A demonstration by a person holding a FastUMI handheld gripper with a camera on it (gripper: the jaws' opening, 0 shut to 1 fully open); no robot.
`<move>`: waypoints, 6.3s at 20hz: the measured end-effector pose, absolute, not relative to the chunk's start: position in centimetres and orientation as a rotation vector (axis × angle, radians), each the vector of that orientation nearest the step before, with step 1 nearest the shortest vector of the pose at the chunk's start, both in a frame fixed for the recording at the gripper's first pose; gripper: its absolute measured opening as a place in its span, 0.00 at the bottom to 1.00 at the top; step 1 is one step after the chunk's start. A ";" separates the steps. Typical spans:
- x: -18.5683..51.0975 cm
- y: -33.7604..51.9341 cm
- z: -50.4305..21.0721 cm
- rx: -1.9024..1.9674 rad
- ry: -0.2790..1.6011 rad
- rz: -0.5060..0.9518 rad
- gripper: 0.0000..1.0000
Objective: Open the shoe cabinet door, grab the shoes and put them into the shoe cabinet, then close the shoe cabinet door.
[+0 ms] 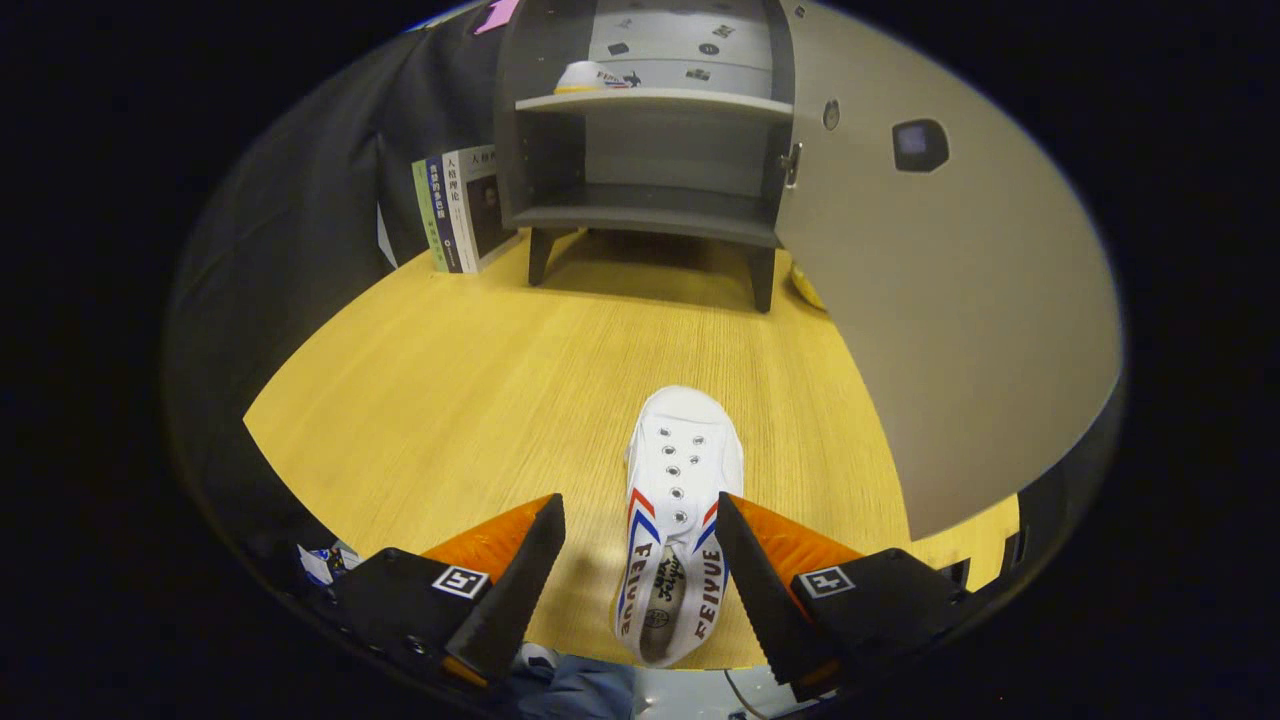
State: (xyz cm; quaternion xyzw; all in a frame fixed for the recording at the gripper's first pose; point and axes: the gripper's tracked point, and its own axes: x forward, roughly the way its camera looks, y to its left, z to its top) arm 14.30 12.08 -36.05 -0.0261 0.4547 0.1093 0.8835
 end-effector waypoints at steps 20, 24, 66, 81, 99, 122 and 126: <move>15.0 13.8 -41.3 -0.328 1.065 0.271 0.02; 15.7 12.0 -39.9 -0.106 1.077 0.205 0.02; 43.6 10.7 0.7 0.073 0.510 0.188 0.01; 54.1 11.5 -2.6 0.119 0.593 0.131 0.01; 46.1 11.4 7.7 -0.052 0.254 0.116 0.98; 11.7 1.9 18.5 -0.002 0.093 0.195 0.98; 9.1 -1.7 19.5 0.043 0.092 0.184 0.98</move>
